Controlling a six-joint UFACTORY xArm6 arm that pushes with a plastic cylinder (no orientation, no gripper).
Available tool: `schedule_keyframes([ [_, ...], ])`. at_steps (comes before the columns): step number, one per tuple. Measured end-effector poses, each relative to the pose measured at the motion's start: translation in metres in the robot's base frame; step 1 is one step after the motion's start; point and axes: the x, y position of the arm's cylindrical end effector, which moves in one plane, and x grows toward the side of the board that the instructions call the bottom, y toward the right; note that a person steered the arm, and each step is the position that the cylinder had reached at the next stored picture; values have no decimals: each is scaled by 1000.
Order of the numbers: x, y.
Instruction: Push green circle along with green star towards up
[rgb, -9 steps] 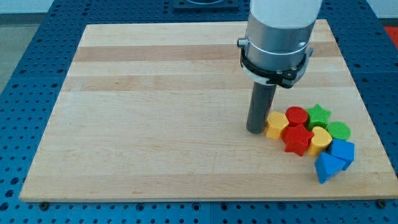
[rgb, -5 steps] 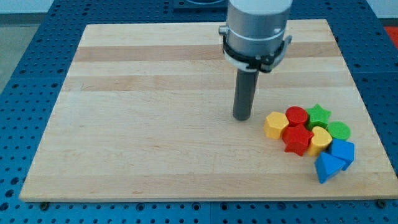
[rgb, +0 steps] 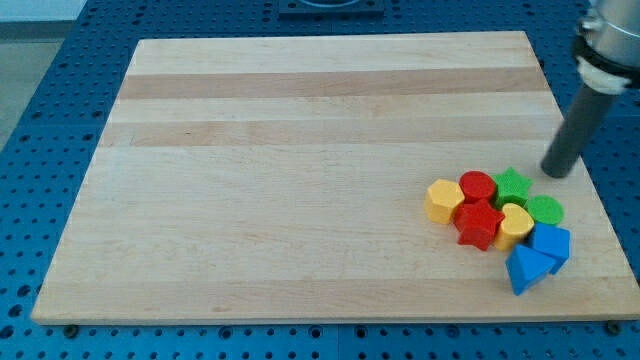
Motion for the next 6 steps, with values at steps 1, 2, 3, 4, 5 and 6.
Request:
schedule_keyframes([
  [1, 33, 29],
  [2, 75, 35],
  [3, 117, 35],
  [4, 148, 24],
  [5, 150, -1],
  [6, 148, -24],
])
